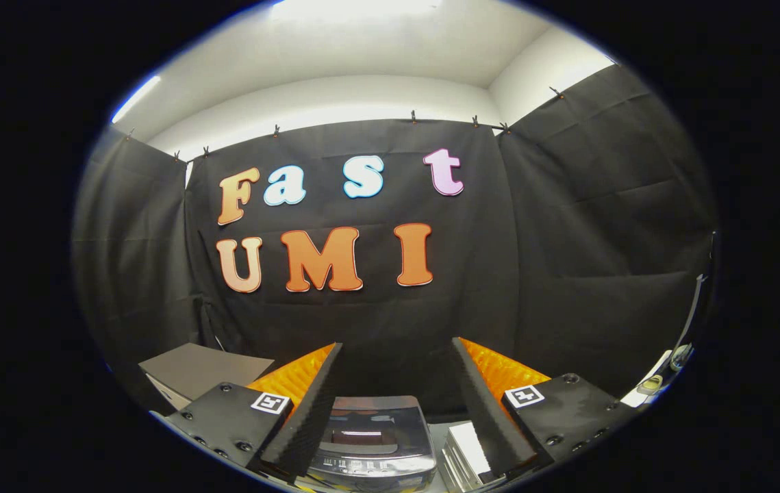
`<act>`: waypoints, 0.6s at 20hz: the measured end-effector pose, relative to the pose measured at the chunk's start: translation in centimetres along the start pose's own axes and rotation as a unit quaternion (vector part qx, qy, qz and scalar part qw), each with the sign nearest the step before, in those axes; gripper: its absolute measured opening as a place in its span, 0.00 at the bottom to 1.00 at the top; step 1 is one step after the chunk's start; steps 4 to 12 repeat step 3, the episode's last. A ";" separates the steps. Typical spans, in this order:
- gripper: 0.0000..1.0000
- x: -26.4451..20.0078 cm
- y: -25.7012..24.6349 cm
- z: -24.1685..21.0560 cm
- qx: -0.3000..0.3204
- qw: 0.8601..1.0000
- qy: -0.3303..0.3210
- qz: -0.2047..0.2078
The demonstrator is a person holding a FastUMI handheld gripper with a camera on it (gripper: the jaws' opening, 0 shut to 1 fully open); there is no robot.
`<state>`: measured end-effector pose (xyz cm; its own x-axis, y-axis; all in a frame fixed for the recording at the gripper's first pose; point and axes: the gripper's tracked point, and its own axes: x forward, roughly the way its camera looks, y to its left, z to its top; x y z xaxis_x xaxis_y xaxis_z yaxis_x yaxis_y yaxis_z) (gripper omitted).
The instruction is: Put the clothes into the washing machine and then close the washing machine lid.
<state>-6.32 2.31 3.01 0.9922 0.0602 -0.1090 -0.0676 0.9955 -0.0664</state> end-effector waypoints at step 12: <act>0.98 -0.5 0.2 0.0 0.010 1.000 -0.001 0.006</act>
